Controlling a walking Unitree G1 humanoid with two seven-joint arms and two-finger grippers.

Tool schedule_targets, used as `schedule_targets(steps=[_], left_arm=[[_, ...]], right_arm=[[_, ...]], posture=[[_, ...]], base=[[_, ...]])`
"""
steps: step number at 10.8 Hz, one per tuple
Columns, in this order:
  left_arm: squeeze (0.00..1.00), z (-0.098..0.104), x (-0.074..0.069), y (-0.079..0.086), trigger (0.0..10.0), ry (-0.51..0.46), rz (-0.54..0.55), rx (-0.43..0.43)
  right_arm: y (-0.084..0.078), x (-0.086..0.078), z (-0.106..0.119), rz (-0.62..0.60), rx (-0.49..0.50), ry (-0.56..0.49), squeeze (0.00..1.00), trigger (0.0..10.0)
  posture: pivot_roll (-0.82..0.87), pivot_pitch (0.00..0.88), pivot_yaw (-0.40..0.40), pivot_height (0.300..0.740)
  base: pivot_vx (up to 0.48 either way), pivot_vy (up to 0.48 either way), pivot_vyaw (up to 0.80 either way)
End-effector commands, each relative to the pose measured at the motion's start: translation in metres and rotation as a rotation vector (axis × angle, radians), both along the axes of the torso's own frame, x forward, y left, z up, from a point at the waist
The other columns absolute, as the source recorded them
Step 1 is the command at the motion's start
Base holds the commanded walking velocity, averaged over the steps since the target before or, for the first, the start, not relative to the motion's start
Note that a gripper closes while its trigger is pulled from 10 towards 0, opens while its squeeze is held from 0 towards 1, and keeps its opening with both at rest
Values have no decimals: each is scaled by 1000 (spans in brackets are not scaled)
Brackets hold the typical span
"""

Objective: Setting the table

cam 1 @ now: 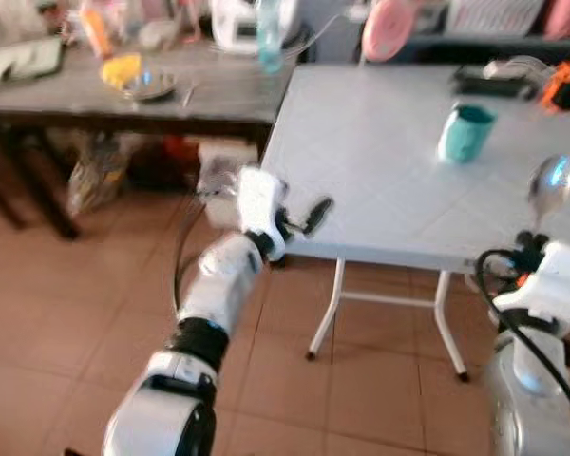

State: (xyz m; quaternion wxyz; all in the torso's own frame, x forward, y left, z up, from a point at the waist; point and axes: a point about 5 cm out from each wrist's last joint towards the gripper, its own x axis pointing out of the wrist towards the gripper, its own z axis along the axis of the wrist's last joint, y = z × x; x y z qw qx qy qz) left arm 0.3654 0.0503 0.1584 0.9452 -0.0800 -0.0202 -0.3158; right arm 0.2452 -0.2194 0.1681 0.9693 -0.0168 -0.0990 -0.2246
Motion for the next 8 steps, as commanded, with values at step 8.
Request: schedule_targets(steps=[8], left_arm=[[0,-2,0,62,10000,-168,317,65]], right_arm=[[7,-8,-1,65,-28,-11,0,10000]], posture=[[12,73,32,740]], base=[[0,37,0]])
